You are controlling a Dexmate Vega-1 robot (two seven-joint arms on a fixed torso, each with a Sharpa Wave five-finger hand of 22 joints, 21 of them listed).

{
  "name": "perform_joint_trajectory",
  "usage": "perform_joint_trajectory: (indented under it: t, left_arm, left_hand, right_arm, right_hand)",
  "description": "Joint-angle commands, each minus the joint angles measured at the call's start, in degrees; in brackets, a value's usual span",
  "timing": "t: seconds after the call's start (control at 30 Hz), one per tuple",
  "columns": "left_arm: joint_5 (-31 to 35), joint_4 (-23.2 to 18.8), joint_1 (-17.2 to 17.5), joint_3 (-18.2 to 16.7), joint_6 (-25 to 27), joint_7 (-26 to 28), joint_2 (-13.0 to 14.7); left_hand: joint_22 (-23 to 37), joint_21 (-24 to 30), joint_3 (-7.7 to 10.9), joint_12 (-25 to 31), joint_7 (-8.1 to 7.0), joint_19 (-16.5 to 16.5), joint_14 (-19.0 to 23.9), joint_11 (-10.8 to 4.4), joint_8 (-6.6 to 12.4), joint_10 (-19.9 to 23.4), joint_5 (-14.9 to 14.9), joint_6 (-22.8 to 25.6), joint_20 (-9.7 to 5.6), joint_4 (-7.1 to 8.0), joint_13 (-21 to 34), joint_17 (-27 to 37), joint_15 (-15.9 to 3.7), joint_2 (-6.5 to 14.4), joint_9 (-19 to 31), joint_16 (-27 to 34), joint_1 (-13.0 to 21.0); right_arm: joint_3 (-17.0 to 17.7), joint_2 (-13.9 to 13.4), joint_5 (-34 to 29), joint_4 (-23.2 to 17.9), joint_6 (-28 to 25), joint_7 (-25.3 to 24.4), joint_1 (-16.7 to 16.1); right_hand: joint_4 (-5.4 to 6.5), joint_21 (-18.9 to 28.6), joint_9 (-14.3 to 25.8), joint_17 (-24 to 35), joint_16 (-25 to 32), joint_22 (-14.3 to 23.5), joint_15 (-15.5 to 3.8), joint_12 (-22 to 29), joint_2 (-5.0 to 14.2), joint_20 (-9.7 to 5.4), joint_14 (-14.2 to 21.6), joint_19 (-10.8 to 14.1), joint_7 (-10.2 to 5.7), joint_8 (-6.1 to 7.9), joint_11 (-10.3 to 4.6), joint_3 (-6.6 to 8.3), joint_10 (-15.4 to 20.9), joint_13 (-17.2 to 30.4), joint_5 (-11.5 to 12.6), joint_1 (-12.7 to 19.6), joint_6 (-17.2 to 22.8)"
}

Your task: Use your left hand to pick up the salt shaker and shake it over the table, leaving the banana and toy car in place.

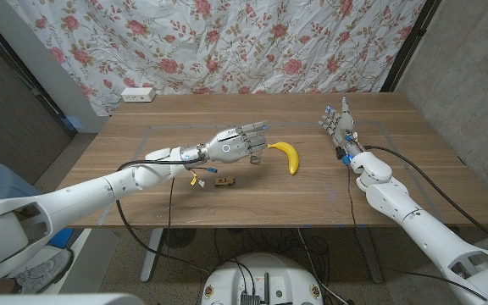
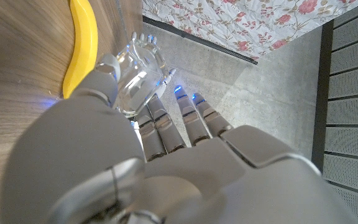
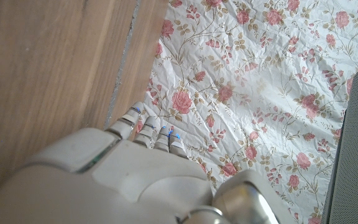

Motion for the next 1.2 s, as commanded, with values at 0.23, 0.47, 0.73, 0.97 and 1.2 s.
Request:
perform_joint_trajectory:
  t: [0.23,0.47,0.73,0.97,1.2]
  left_arm:
    - [-0.21,-0.87,-0.89,-2.82,0.73,0.18,0.66]
    - [-0.36,-0.40,-2.09,-3.86,0.94,0.88,0.82]
    - [-0.56,0.58,-3.79,-4.46,0.61,1.48,0.65]
    - [-1.36,1.93,-5.07,-4.66,0.74,2.21,-0.08]
    - [-3.71,2.99,-5.16,-5.05,0.97,2.12,-0.35]
  left_hand:
    - [0.23,0.02,-0.19,0.42,-0.52,0.48,-0.37,0.01,0.36,-0.37,0.18,1.07,-0.02,0.11,0.29,0.14,-8.92,0.89,0.66,-0.10,0.43]
    - [0.25,0.10,-0.30,0.43,-0.58,0.75,-0.42,0.01,0.31,-0.46,0.19,1.06,-0.15,0.11,0.29,0.14,-8.95,0.92,0.66,-0.11,0.46]
    - [0.25,0.09,-0.39,0.45,-0.57,0.77,-0.44,0.01,0.30,-0.49,0.18,1.11,-0.14,0.12,0.29,0.14,-8.93,0.94,0.66,-0.10,0.46]
    - [0.26,0.07,-0.50,0.48,-0.56,0.77,-0.48,0.01,0.30,-0.50,0.18,1.18,-0.10,0.13,0.29,0.14,-8.93,0.96,0.66,-0.10,0.45]
    - [0.27,0.06,-0.64,0.52,-0.72,0.80,-0.51,0.01,0.31,-0.49,0.17,1.27,-0.15,0.17,0.30,0.14,-8.89,0.93,0.66,-0.09,0.38]
  right_arm:
    - [0.00,0.00,0.00,0.02,0.00,0.00,0.01]
    - [0.00,0.00,0.00,0.01,0.00,0.00,0.01]
    - [0.00,0.00,0.00,0.01,0.00,-0.01,0.01]
    - [0.00,0.01,0.00,0.03,0.00,0.00,0.02]
    - [0.00,0.00,0.00,0.03,0.00,0.01,0.02]
  right_hand:
    - [0.32,0.36,0.21,0.30,0.22,0.30,-2.04,0.42,5.85,-0.07,-0.36,0.29,0.42,0.19,0.00,-0.07,-0.31,0.20,0.41,-0.02,-0.04]
    - [0.32,0.36,0.21,0.30,0.23,0.30,-2.00,0.39,5.85,-0.04,-0.35,0.31,0.45,0.17,-0.02,-0.07,-0.38,0.20,0.40,-0.02,-0.09]
    - [0.32,0.36,0.21,0.30,0.22,0.30,-2.05,0.38,5.84,-0.08,-0.36,0.31,0.44,0.17,-0.08,-0.08,-0.40,0.20,0.40,-0.03,-0.10]
    - [0.32,0.36,0.21,0.30,0.21,0.30,-1.97,0.40,5.84,-0.07,-0.38,0.31,0.48,0.20,-0.08,-0.08,-0.37,0.20,0.40,-0.02,-0.02]
    - [0.32,0.36,0.21,0.30,0.23,0.30,-1.97,0.39,5.84,-0.04,-0.34,0.29,0.53,0.20,-0.07,-0.08,-0.39,0.20,0.41,-0.02,-0.03]
